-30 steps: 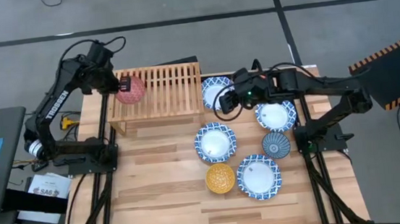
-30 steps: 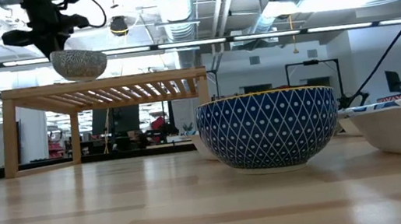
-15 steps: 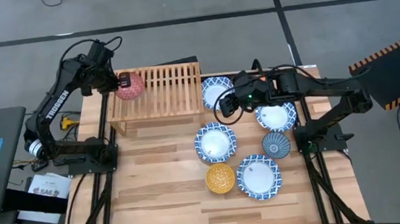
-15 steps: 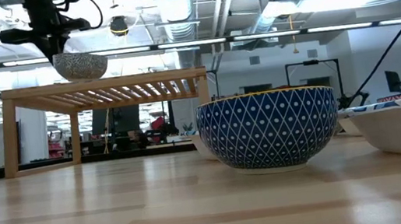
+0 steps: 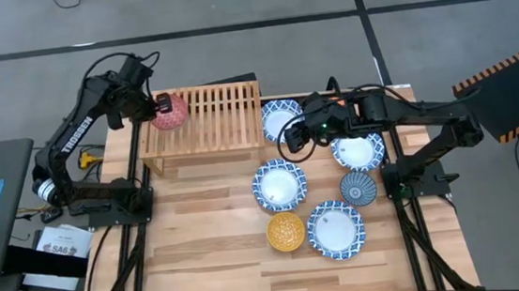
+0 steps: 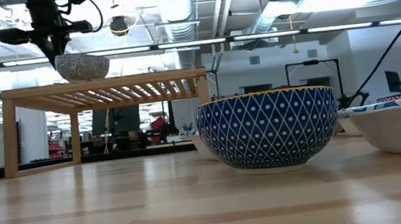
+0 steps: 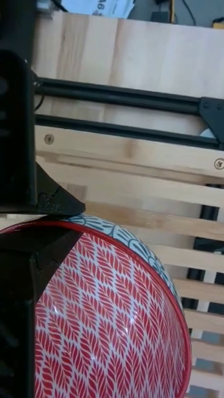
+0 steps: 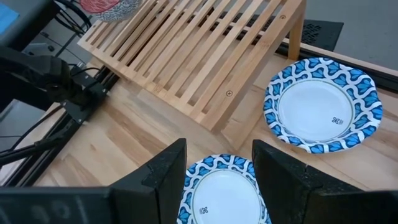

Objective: Place and stack bowls onto a shelf
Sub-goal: Put the small red bowl on the shelf, then put the large white bowl on the shelf

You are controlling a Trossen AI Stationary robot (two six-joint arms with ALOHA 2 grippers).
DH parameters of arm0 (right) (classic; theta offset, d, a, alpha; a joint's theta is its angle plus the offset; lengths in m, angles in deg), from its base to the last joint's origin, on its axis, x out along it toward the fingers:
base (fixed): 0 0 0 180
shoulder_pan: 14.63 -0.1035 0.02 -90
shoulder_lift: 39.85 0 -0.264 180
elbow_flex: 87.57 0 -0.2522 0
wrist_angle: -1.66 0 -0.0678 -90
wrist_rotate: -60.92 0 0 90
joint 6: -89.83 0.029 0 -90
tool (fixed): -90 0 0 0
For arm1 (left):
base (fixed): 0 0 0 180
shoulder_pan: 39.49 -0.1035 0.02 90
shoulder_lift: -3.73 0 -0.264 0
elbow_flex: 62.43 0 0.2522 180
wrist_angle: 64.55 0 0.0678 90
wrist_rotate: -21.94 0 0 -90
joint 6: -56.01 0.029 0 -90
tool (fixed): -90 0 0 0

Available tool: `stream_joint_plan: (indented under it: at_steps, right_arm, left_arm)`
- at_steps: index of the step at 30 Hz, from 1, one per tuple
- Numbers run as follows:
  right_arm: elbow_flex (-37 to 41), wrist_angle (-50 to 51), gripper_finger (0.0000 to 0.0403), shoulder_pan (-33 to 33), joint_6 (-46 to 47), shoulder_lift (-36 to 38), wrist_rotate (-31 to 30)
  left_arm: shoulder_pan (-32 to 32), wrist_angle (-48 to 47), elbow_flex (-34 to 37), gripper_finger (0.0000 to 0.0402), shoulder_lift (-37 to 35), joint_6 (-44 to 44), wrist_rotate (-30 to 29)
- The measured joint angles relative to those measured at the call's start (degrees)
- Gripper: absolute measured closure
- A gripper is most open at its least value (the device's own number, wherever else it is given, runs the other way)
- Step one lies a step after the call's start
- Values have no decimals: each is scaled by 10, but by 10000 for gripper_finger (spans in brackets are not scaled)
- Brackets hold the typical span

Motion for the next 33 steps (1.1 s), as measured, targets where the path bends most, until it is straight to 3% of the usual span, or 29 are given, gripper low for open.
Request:
stream_joint_plan:
  at_steps: [18, 33]
  right_arm:
    - [0, 5, 194, 0, -14, 0, -1]
    - [0, 5, 194, 0, -14, 0, -1]
  left_arm:
    - [20, 3, 0, 399, 31, -31, -44]
    - [21, 1, 0, 325, 31, -16, -54]
